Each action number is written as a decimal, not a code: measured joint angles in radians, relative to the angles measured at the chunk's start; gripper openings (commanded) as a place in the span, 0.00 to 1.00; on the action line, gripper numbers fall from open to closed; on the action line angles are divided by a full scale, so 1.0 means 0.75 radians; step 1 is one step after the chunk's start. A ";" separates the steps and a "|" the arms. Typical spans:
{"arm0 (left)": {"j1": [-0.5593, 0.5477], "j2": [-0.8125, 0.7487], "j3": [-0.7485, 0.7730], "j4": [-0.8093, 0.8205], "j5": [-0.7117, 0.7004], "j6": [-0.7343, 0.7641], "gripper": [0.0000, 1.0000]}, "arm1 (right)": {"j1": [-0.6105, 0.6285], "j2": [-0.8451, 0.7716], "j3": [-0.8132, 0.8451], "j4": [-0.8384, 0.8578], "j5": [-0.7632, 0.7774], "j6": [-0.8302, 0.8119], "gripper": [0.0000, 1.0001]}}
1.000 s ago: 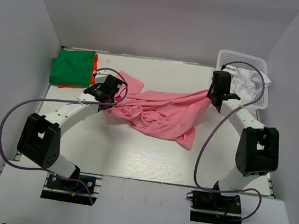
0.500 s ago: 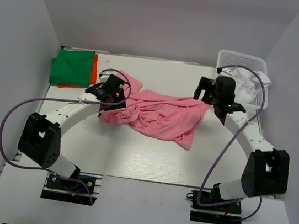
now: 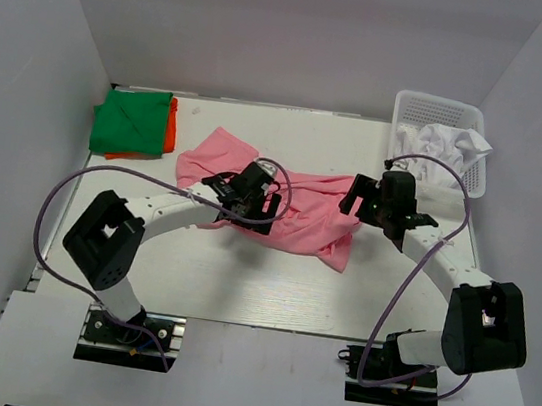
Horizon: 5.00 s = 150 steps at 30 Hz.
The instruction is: Fold and stack the t-shirts
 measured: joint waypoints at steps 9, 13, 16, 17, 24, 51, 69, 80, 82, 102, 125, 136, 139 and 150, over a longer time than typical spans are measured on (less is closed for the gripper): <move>-0.034 0.206 0.127 -0.114 -0.232 -0.011 0.47 | -0.001 -0.032 -0.012 -0.037 0.001 0.029 0.90; -0.034 0.262 0.165 -0.178 -0.329 -0.057 0.00 | -0.001 -0.049 -0.046 -0.065 -0.003 0.023 0.90; -0.034 0.255 0.181 -0.195 -0.373 -0.087 0.00 | 0.000 -0.067 -0.079 -0.095 -0.025 0.006 0.90; -0.034 0.247 0.180 -0.194 -0.380 -0.095 0.00 | 0.000 -0.076 -0.095 -0.103 -0.046 -0.003 0.90; -0.027 0.037 0.104 -0.126 -0.388 -0.129 0.00 | 0.024 -0.121 -0.219 -0.208 -0.162 -0.072 0.86; -0.010 -0.462 0.304 -0.091 -0.823 -0.212 0.00 | 0.108 -0.290 0.112 -0.050 0.020 -0.077 0.00; -0.014 -0.872 0.658 0.288 -1.119 0.307 0.00 | 0.108 -0.735 0.399 0.039 0.547 -0.470 0.00; -0.020 -0.741 1.092 0.276 -0.904 0.429 0.00 | 0.109 -0.855 0.550 0.047 0.432 -0.518 0.00; -0.020 -0.692 1.109 0.320 -0.919 0.461 0.00 | 0.109 -0.838 0.550 0.045 0.431 -0.522 0.00; 0.476 1.104 1.510 0.030 -0.877 0.247 1.00 | 0.046 0.609 0.647 -0.117 0.384 -0.275 0.75; 0.371 -0.028 0.041 0.104 0.154 -0.047 1.00 | 0.044 0.042 0.058 -0.178 -0.052 -0.141 0.90; 0.000 -0.149 -0.232 -0.004 0.377 -0.127 1.00 | 0.040 0.139 -0.019 -0.160 -0.016 -0.034 0.79; -0.003 -0.161 -0.261 -0.008 0.374 -0.140 1.00 | 0.037 0.221 -0.017 -0.135 -0.054 -0.021 0.32; -0.014 -0.392 -0.307 -0.063 0.279 -0.155 1.00 | 0.190 0.285 0.247 -0.212 -0.114 -0.042 0.00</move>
